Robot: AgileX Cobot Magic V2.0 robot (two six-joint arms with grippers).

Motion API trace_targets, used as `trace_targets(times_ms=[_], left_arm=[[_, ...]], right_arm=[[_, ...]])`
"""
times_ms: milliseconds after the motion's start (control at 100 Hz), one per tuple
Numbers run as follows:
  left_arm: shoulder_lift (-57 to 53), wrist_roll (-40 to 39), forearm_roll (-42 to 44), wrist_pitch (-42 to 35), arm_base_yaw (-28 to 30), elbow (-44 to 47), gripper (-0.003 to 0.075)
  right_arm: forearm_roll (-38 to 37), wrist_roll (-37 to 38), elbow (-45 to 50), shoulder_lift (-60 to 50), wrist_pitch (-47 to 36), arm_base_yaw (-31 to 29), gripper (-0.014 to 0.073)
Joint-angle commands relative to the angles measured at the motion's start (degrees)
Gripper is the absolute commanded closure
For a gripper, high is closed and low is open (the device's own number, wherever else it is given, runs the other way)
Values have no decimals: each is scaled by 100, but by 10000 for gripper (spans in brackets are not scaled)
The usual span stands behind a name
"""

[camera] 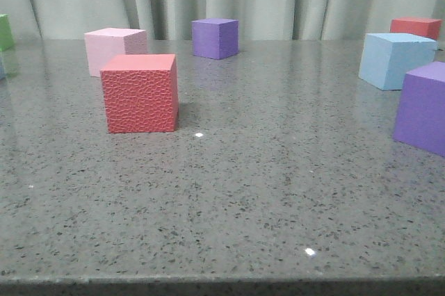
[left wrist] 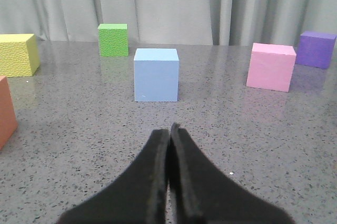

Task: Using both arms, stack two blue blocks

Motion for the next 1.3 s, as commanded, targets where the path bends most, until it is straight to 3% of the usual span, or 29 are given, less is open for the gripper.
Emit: trace_targets(times_ms=[0, 820, 1020, 1290], left_arm=[[-191, -18, -22, -464, -32, 10, 739], [-191, -18, -22, -474, -21, 10, 738], [-191, -8, -22, -1512, -21, -13, 739], [-69, -71, -494, -589, -21, -980, 739]], right_arm=[[-10, -3, -102, -124, -406, -51, 713], [-10, -3, -102, -124, -450, -51, 713], [-21, -8, -109, -112, -325, -51, 711], [291, 235, -548, 294, 2, -45, 703]])
